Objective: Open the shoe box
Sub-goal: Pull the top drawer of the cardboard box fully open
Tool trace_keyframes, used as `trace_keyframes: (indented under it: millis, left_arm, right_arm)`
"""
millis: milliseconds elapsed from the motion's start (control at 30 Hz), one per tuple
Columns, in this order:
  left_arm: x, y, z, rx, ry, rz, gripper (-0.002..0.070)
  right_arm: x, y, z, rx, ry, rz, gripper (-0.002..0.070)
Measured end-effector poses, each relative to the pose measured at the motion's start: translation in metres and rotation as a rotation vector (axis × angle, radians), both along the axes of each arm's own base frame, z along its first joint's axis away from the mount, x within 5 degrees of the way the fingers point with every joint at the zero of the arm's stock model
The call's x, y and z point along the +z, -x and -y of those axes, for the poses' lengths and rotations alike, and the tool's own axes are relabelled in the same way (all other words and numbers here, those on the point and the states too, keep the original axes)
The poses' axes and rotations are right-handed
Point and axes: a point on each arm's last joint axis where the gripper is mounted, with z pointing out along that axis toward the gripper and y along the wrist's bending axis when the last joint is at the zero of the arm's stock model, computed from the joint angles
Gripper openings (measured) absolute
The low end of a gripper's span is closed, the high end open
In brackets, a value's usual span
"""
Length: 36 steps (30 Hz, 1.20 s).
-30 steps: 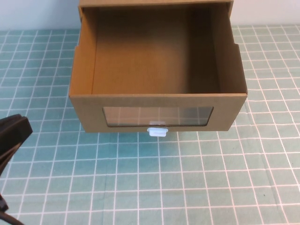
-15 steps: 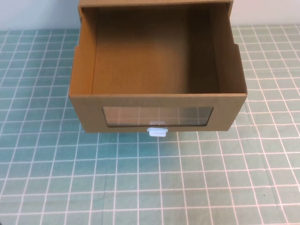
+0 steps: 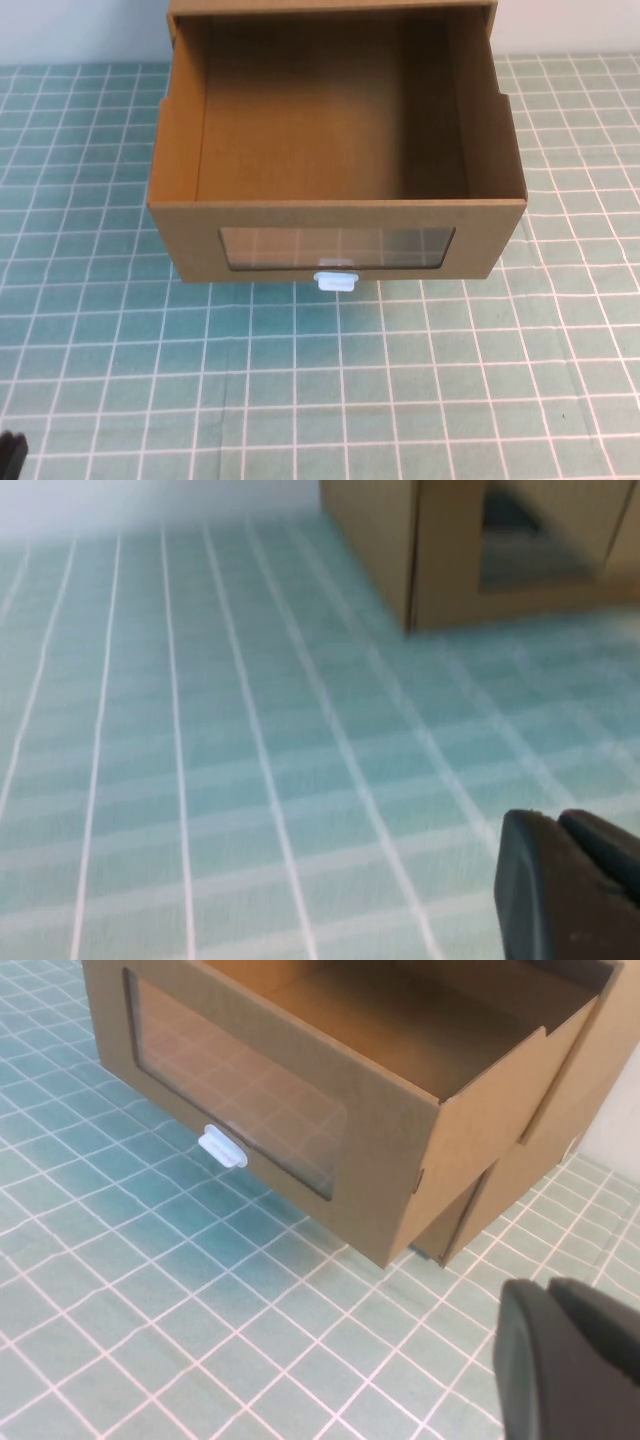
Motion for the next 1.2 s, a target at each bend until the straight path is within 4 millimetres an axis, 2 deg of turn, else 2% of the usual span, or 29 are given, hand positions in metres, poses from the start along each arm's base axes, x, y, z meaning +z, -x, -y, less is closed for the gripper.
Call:
trace_keyframes:
  millis: [167,900,1033,1200]
  left_arm:
    - [-0.006,0.001,-0.002,0.025,-0.011,-0.060,-0.0005]
    - [-0.006,0.001,-0.002,0.026,-0.010,-0.059,-0.0005]
    - [-0.006,0.001,-0.002,0.026,-0.010,-0.059,-0.0005]
    - [-0.006,0.001,-0.002,0.026,-0.010,-0.058,-0.0005]
  right_arm:
    - [0.000,0.000,0.000,0.000,0.000,0.000,-0.0013]
    - [0.000,0.000,0.001,-0.003,-0.002,0.001,-0.0013]
    - [0.001,0.000,0.009,-0.117,-0.017,0.011,-0.0013]
    - [0.003,0.003,0.029,-0.431,-0.035,0.031,-0.0013]
